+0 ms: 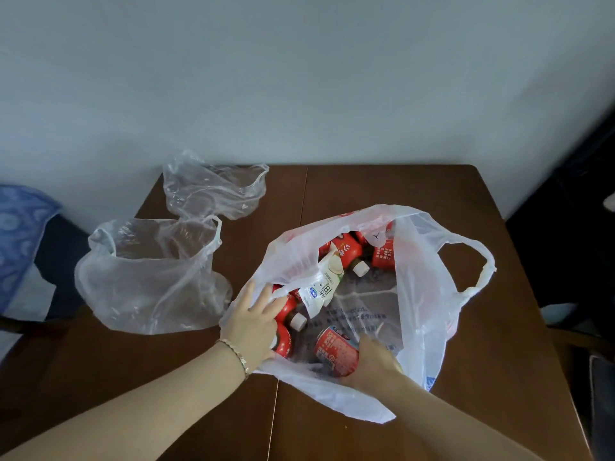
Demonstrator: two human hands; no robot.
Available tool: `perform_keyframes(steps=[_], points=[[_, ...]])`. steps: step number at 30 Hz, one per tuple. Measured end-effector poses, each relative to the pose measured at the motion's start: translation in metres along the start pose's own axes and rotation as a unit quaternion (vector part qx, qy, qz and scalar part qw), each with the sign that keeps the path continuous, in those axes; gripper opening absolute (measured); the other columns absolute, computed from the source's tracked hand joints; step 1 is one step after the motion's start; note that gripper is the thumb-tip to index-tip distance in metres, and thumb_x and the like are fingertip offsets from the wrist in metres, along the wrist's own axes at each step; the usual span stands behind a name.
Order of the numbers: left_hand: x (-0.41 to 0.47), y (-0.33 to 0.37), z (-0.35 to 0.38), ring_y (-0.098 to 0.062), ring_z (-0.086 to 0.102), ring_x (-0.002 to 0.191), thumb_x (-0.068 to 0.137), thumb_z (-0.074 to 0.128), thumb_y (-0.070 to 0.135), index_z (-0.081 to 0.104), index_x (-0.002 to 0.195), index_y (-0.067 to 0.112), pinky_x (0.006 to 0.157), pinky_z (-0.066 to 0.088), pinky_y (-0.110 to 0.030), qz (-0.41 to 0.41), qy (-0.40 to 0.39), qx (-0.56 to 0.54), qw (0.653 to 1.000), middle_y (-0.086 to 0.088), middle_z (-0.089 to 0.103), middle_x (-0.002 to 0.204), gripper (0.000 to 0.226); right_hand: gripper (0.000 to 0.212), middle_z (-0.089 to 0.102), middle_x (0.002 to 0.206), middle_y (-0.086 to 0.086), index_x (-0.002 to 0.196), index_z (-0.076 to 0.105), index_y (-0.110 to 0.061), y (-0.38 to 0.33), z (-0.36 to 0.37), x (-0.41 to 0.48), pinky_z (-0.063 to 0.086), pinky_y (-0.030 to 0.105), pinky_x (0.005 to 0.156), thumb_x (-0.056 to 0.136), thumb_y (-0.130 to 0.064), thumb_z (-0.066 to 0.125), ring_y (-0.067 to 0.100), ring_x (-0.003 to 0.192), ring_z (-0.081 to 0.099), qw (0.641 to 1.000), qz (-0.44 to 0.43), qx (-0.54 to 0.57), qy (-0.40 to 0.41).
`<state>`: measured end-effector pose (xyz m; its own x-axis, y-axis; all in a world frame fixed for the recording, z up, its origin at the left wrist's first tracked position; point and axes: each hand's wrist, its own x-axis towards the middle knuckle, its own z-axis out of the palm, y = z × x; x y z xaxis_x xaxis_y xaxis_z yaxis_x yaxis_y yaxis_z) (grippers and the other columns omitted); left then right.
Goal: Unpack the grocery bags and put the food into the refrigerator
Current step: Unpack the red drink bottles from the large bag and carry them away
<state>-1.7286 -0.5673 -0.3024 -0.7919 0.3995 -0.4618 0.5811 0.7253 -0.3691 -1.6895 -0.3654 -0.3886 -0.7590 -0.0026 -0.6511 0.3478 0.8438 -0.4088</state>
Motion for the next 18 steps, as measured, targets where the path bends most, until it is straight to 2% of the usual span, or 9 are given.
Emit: perform_keyframes(steps=[2, 3, 5, 9, 11, 13, 15, 16, 18], points=[[-0.007, -0.002, -0.006, -0.032, 0.044, 0.129, 0.055, 0.075, 0.066, 0.076, 0.073, 0.024, 0.108, 0.021, -0.058, 0.024, 0.032, 0.013, 0.999, -0.004, 0.054, 0.135, 0.045, 0.082, 0.05, 0.119, 0.001, 0.126, 0.041, -0.019, 0.001, -0.006, -0.003, 0.054, 0.029, 0.088, 0.062, -0.05, 0.08, 0.015, 0.104, 0.057, 1.0, -0.009, 0.005, 0.016], [-0.01, -0.002, -0.005, -0.03, 0.055, 0.119, 0.04, 0.081, 0.063, 0.072, 0.054, 0.024, 0.105, 0.027, -0.057, 0.022, 0.051, 0.015, 0.998, -0.002, 0.064, 0.122, 0.043, 0.08, 0.048, 0.119, 0.001, 0.126, 0.043, -0.019, 0.002, -0.011, -0.006, 0.054, 0.029, 0.087, 0.062, -0.047, 0.081, 0.015, 0.103, 0.057, 0.999, -0.018, 0.004, 0.026], [-0.012, 0.001, 0.005, -0.029, 0.053, 0.118, 0.032, 0.086, 0.056, 0.066, 0.044, 0.022, 0.106, 0.022, -0.055, 0.031, 0.108, 0.016, 0.994, -0.001, 0.066, 0.119, 0.041, 0.079, 0.045, 0.121, 0.001, 0.127, 0.044, -0.02, 0.003, -0.022, -0.013, 0.053, 0.026, 0.088, 0.062, -0.047, 0.079, 0.015, 0.103, 0.055, 0.998, -0.043, 0.009, 0.047], [-0.017, 0.024, 0.002, -0.027, 0.021, 0.136, 0.048, 0.082, 0.05, 0.061, 0.046, 0.02, 0.107, 0.013, -0.056, 0.035, 0.225, -0.013, 0.974, -0.001, 0.046, 0.14, 0.037, 0.078, 0.038, 0.13, -0.005, 0.136, 0.037, -0.028, 0.014, -0.04, -0.032, 0.048, 0.025, 0.096, 0.07, -0.044, 0.075, 0.016, 0.119, 0.043, 0.988, -0.11, -0.065, 0.088], [-0.021, 0.034, -0.007, -0.025, 0.028, 0.133, 0.053, 0.079, 0.046, 0.062, 0.049, 0.019, 0.107, 0.02, -0.051, 0.061, 0.249, -0.055, 0.965, -0.002, 0.051, 0.134, 0.032, 0.077, 0.035, 0.135, -0.006, 0.139, 0.033, -0.029, 0.021, -0.041, -0.039, 0.045, 0.024, 0.098, 0.074, -0.044, 0.071, 0.015, 0.124, 0.039, 0.981, -0.117, -0.117, 0.105], [-0.018, 0.045, -0.019, -0.022, 0.048, 0.11, 0.047, 0.081, 0.045, 0.065, 0.052, 0.017, 0.097, 0.035, -0.039, 0.094, 0.205, -0.099, 0.969, -0.003, 0.068, 0.103, 0.032, 0.075, 0.033, 0.139, -0.005, 0.14, 0.03, -0.029, 0.026, -0.041, -0.044, 0.043, 0.025, 0.1, 0.077, -0.044, 0.069, 0.016, 0.126, 0.036, 0.978, -0.106, -0.145, 0.109], [-0.009, 0.058, -0.03, -0.018, 0.057, 0.084, 0.048, 0.08, 0.044, 0.067, 0.061, 0.016, 0.074, 0.044, -0.027, 0.09, 0.18, -0.128, 0.971, 0.0, 0.065, 0.078, 0.034, 0.075, 0.033, 0.14, -0.003, 0.14, 0.029, -0.03, 0.028, -0.039, -0.046, 0.044, 0.026, 0.099, 0.077, -0.043, 0.068, 0.017, 0.127, 0.035, 0.976, -0.103, -0.154, 0.116], [-0.005, 0.063, -0.036, -0.019, 0.058, 0.081, 0.06, 0.077, 0.038, 0.067, 0.074, 0.013, 0.065, 0.041, -0.024, 0.077, 0.151, -0.142, 0.975, -0.002, 0.063, 0.081, 0.031, 0.075, 0.032, 0.14, -0.002, 0.14, 0.029, -0.03, 0.028, -0.037, -0.047, 0.045, 0.025, 0.098, 0.077, -0.043, 0.068, 0.018, 0.127, 0.035, 0.975, -0.103, -0.156, 0.119], [0.007, 0.074, -0.036, -0.024, 0.056, 0.096, 0.084, 0.057, 0.015, 0.056, 0.103, 0.006, 0.062, 0.031, -0.026, 0.043, 0.075, -0.151, 0.985, -0.011, 0.057, 0.103, 0.021, 0.075, 0.031, 0.14, 0.0, 0.14, 0.028, -0.029, 0.026, -0.035, -0.046, 0.045, 0.024, 0.097, 0.078, -0.042, 0.068, 0.018, 0.127, 0.034, 0.976, -0.101, -0.153, 0.12]])
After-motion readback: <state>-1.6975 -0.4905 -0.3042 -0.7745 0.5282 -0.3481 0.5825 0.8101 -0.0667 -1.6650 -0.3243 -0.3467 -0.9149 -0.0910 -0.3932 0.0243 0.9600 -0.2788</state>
